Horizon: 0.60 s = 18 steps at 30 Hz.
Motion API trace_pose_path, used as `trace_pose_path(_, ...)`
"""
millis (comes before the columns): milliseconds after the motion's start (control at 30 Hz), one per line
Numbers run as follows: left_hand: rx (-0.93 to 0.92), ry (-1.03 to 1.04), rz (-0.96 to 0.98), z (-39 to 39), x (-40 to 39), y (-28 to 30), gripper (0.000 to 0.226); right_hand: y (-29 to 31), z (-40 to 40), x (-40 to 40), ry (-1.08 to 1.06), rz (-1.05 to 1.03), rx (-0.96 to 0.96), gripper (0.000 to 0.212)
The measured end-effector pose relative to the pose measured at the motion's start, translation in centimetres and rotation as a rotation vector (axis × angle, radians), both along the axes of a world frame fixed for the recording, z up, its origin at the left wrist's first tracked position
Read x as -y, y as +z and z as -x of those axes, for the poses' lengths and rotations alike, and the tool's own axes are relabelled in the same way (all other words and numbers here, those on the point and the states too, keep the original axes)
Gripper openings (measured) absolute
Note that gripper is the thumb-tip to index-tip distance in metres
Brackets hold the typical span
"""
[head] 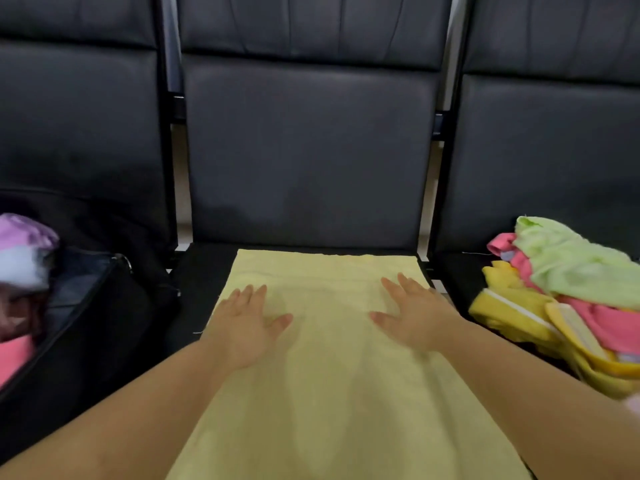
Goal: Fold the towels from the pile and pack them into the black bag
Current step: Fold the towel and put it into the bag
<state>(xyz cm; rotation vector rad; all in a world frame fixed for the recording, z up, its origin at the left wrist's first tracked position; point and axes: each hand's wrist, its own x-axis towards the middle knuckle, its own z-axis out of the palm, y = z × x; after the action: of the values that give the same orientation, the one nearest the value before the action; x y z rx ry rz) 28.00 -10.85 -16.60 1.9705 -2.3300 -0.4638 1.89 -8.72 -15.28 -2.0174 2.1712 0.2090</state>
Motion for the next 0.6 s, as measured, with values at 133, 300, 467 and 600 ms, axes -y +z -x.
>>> trace_pose_path(133,0.124,0.015,-0.019,-2.1,-4.5,0.7,0.069,0.5,-1.4,-5.2,0.012,-0.066,0.052,0.073)
trace_pose_path(300,0.115,0.130,-0.022,-5.1,-10.0,2.3,0.054,1.5,-1.6,-10.7,-0.025,-0.113,0.128,0.073)
trace_pose_path(467,-0.035,0.267,-0.116,-7.9,-12.8,3.1,0.049,1.1,-0.2,-15.4,-0.211,-0.042,0.346,0.083)
trace_pose_path(600,-0.204,0.315,-0.192,-8.1,-13.9,3.4,0.050,1.9,0.8,-17.3,-0.451,0.079,0.589,0.076)
